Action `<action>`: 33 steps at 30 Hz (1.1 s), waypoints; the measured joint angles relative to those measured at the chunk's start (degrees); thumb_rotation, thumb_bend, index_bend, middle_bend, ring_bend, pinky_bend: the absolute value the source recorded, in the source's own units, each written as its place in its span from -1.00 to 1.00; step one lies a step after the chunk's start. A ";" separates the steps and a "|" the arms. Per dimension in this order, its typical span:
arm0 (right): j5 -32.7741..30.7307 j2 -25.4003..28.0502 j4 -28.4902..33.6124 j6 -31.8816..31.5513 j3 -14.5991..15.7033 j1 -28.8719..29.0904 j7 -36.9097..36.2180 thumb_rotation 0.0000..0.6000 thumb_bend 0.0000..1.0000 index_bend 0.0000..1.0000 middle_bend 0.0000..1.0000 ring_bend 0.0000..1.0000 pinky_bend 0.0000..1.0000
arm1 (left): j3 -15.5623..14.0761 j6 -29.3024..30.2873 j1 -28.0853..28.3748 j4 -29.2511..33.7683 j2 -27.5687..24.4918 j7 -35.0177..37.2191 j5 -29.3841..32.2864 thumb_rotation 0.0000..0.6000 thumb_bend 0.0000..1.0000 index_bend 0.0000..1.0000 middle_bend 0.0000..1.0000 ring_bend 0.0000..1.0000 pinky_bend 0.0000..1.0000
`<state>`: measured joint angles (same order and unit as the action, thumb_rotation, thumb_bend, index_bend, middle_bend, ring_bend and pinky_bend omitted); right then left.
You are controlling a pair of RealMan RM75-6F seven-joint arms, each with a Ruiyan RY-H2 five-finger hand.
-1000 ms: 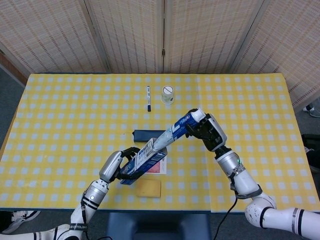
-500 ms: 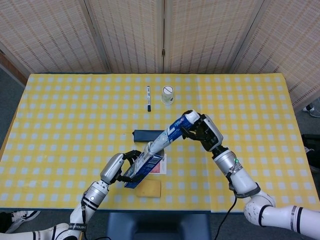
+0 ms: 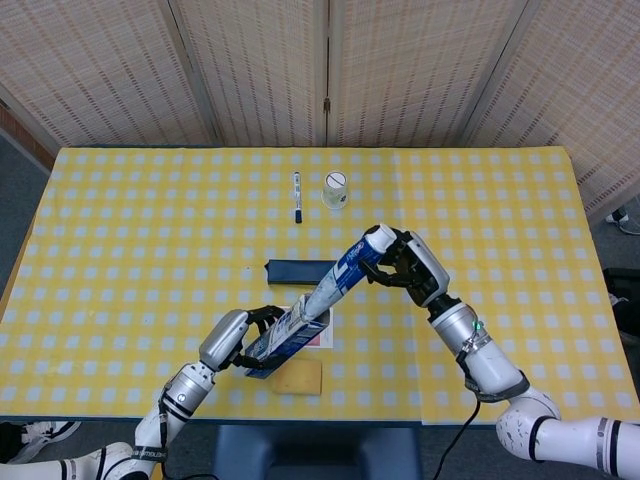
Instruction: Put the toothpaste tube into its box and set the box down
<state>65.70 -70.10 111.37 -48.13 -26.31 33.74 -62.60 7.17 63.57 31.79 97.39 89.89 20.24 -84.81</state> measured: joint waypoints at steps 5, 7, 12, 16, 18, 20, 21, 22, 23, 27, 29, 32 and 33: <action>-0.23 1.12 0.75 0.15 -0.66 -0.21 0.64 1.00 -0.26 0.58 0.26 0.45 0.30 | -0.05 -0.32 0.40 -0.51 -0.14 2.23 -0.26 1.00 -0.41 0.00 0.02 -0.02 0.16; -0.25 1.60 1.13 -0.02 -0.96 -0.36 0.90 1.00 -0.26 0.58 0.26 0.45 0.30 | -0.13 -0.44 0.55 -0.76 -0.26 3.28 -0.44 1.00 -0.41 0.00 0.02 -0.02 0.16; -0.27 2.54 1.58 -0.31 -1.79 -0.82 0.64 1.00 -0.26 0.58 0.26 0.44 0.30 | -0.85 -0.86 1.09 -1.26 -0.85 5.78 -1.68 1.00 -0.41 0.00 0.02 -0.02 0.16; 0.00 2.91 1.45 -0.12 -2.19 -1.09 -0.56 1.00 -0.26 0.58 0.26 0.44 0.30 | -1.73 -0.74 1.25 -1.55 -1.04 6.67 -2.77 1.00 -0.41 0.00 0.02 -0.02 0.16; 0.53 3.13 1.31 0.12 -2.23 -1.27 -1.17 1.00 -0.26 0.58 0.26 0.44 0.30 | -1.80 -0.66 1.34 -1.72 -1.15 7.16 -2.86 1.00 -0.41 0.00 0.02 -0.02 0.16; 1.02 3.30 1.26 0.37 -2.22 -1.42 -1.72 1.00 -0.26 0.58 0.26 0.44 0.30 | -1.76 -0.57 1.44 -1.80 -1.28 7.76 -2.84 1.00 -0.41 0.00 0.02 -0.02 0.16; 1.20 3.34 1.25 0.48 -2.20 -1.46 -1.94 1.00 -0.26 0.58 0.26 0.44 0.30 | -1.74 -0.59 1.49 -1.80 -1.36 8.06 -2.81 1.00 -0.41 0.00 0.02 -0.02 0.16; 1.36 3.37 1.25 0.57 -2.20 -1.48 -2.15 1.00 -0.26 0.58 0.26 0.44 0.30 | -1.73 -0.65 1.57 -1.78 -1.46 8.37 -2.77 1.00 -0.41 0.00 0.02 -0.02 0.16; 1.57 3.41 1.28 0.72 -2.18 -1.49 -2.41 1.00 -0.26 0.58 0.26 0.45 0.30 | -1.72 -0.81 1.70 -1.77 -1.63 8.80 -2.72 1.00 -0.41 0.00 0.02 -0.02 0.16; 2.30 3.64 1.66 0.79 -1.98 -1.59 -2.43 1.00 -0.26 0.58 0.26 0.44 0.30 | -1.83 -1.10 1.99 -2.10 -2.18 9.73 -2.66 1.00 -0.41 0.00 0.02 -0.02 0.16; 2.57 3.81 1.96 0.68 -1.78 -1.70 -2.22 1.00 -0.26 0.58 0.26 0.44 0.30 | -1.91 -1.18 2.03 -2.19 -2.42 10.52 -2.62 1.00 -0.41 0.00 0.02 -0.02 0.16; 2.75 3.98 2.30 0.57 -1.51 -1.77 -1.70 1.00 -0.26 0.58 0.26 0.44 0.30 | -2.15 -1.46 2.21 -2.26 -3.04 12.41 -2.84 1.00 -0.41 0.00 0.02 -0.02 0.16; 2.81 4.02 2.42 0.52 -1.41 -1.78 -1.46 1.00 -0.26 0.58 0.26 0.44 0.30 | -2.25 -1.56 2.30 -2.31 -3.28 13.03 -3.00 1.00 -0.41 0.00 0.02 -0.02 0.16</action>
<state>68.51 -66.09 113.79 -47.60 -27.72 31.96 -64.06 4.92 62.01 34.09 95.08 86.60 33.26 -87.81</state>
